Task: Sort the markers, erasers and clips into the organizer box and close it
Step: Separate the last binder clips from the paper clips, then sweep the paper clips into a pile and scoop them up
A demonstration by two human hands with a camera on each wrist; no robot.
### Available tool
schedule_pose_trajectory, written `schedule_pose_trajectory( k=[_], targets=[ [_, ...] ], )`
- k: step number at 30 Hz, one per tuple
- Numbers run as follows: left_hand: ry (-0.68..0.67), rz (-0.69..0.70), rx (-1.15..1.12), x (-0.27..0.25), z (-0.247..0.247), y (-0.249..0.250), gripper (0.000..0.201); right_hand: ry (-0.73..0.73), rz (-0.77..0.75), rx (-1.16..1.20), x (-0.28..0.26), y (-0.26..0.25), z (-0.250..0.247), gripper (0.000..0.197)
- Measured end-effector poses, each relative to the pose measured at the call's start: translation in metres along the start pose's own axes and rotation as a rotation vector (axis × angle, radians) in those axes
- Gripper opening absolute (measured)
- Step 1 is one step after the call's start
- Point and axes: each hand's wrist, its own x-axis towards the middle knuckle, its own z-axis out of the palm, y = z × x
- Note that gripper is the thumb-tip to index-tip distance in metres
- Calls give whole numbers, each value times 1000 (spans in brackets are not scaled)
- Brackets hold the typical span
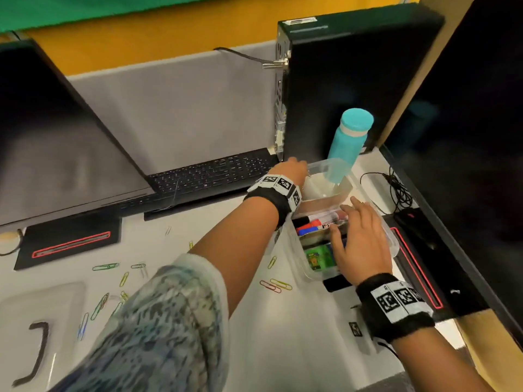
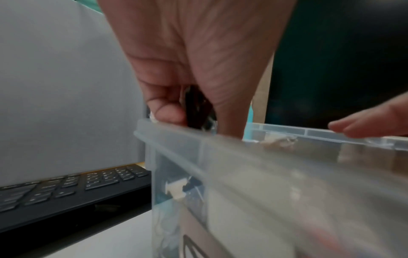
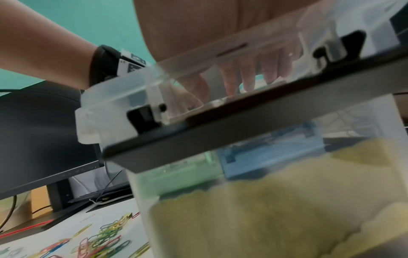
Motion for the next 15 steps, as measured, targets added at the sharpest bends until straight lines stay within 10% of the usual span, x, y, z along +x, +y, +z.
schedule_pose_trajectory(
  k=[5, 11, 15],
  targets=[
    [2, 35, -11, -10, 6, 2, 53, -2, 12, 60, -4, -7, -9, 46],
    [373, 83, -311, -97, 38, -42, 41, -2, -277, 239, -27, -76, -5, 38],
    [331, -112, -355, -172, 97, -106, 35, -269, -298, 342, -26, -120, 41, 34]
  ],
)
